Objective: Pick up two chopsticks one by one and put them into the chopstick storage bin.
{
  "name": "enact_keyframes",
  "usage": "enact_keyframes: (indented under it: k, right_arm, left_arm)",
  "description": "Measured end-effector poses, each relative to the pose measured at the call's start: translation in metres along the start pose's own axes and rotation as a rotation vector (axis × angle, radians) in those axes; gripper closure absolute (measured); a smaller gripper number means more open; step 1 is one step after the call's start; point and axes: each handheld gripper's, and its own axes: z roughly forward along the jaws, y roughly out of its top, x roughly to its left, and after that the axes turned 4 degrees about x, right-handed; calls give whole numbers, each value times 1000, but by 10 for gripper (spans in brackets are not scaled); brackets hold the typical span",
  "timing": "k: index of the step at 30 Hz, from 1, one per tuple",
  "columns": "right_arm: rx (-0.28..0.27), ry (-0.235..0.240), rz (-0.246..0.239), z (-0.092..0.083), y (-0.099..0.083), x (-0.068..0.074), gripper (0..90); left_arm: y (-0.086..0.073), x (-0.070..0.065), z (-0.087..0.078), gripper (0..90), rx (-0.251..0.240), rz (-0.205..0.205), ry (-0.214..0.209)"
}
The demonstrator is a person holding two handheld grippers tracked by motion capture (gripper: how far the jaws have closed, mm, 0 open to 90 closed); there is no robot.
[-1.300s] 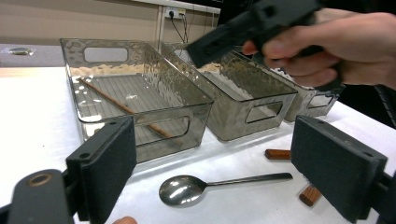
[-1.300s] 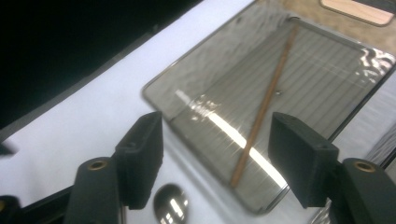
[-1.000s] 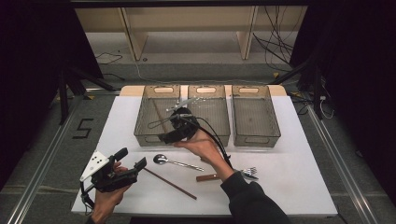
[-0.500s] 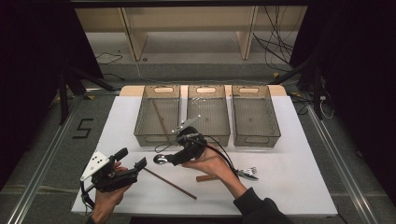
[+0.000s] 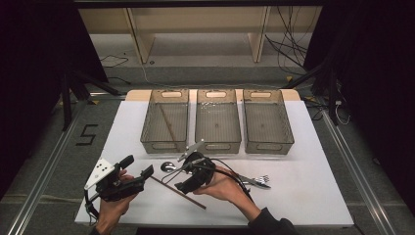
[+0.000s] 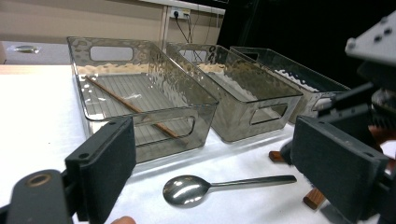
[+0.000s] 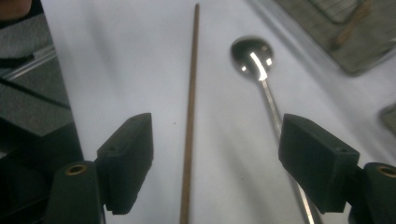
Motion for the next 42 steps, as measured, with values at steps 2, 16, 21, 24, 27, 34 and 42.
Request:
enact_keyframes:
  k: [2,16,21,24,27,34,42]
  right_arm:
    - [30,-1,-15,5,-1,3,294]
    - [171,-20,-54,25,-6,12,448]
    - [214,-30,-78,32,-8,13,520]
    - [231,-27,-80,34,-9,14,553]
    - [240,-26,-87,36,-9,14,594]
    - [278,-31,-108,42,-10,16,676]
    - [310,-80,-147,45,-8,23,762]
  left_arm:
    - [0,0,0,137,0,-1,0]
    - [0,0,0,137,-1,-1,0]
    - [0,0,0,137,-1,-1,-2]
    - [0,0,0,137,-1,0,-2]
    - [0,0,0,137,-3,0,-3]
    - [0,0,0,137,-2,-1,-3]
    - [0,0,0,137,-2,-1,-4]
